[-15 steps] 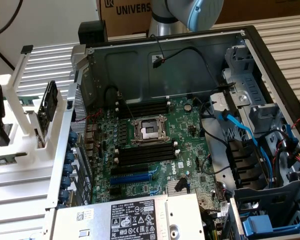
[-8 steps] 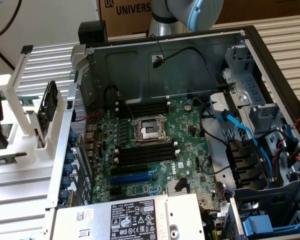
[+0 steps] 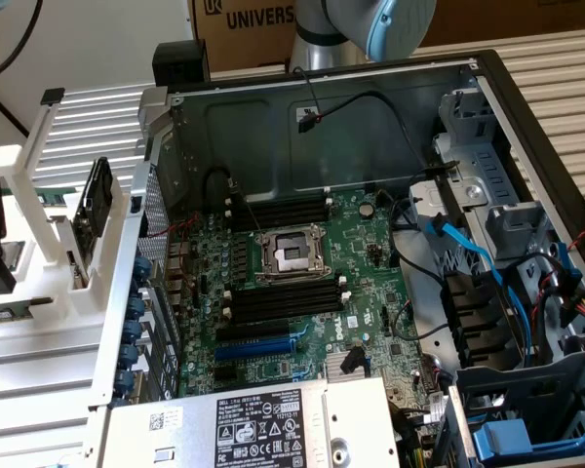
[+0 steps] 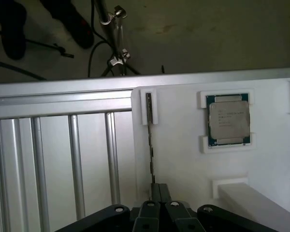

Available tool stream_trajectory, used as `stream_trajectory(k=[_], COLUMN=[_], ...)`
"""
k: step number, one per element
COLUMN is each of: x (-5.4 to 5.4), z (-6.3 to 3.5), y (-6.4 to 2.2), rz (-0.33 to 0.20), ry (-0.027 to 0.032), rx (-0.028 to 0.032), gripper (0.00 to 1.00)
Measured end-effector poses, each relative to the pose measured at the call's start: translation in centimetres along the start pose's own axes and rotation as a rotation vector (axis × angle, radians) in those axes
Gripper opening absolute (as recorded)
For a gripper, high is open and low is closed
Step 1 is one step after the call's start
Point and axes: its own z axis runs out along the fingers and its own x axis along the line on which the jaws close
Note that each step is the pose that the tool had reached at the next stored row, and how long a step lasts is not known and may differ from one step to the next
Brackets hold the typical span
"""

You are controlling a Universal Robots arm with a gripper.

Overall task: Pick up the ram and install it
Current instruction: 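Pick up the ram and move it above insertion slot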

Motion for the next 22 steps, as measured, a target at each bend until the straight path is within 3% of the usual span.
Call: stream_trajectory(k=[5, 7, 8, 9, 16, 22], x=[0.0, 0.0, 0.0, 0.0, 0.0, 0.1], z=[0.00, 0.00, 0.00, 0.00, 0.11, 1.15], y=[0.00, 0.00, 0.00, 0.00, 0.01, 0.04], rz=[0.000, 0.000, 0.000, 0.000, 0.000, 0.000], ry=[0.0000, 0.0000, -0.0001, 0.0000, -0.0001, 0.0000], rx=[0.0001, 0.0000, 0.0001, 0.0000, 0.0001, -0.0004], gripper=[0.11, 0.24, 0.24, 0.31, 0.31, 0.31])
